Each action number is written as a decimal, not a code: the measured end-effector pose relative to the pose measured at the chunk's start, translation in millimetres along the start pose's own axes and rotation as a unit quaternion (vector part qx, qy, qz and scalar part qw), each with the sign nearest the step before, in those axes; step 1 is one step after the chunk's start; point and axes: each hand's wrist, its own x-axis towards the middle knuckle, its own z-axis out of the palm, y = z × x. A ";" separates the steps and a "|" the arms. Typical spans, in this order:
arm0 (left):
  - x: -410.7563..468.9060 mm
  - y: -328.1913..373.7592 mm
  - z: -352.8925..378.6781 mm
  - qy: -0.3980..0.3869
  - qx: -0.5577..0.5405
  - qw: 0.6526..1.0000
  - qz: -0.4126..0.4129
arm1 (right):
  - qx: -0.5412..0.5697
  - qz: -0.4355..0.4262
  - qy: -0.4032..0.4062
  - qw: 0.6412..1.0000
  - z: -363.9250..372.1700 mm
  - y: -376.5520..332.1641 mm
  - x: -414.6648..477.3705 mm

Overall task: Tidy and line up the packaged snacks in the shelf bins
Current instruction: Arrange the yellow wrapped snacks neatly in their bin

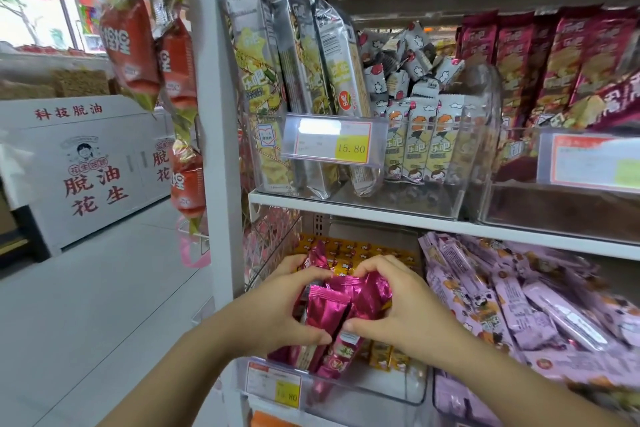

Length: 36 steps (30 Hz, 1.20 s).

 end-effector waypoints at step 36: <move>-125.6 237.1 -74.7 0.271 0.178 0.916 0.235 | -0.094 -0.247 0.279 0.923 -166.9 -163.9 -140.5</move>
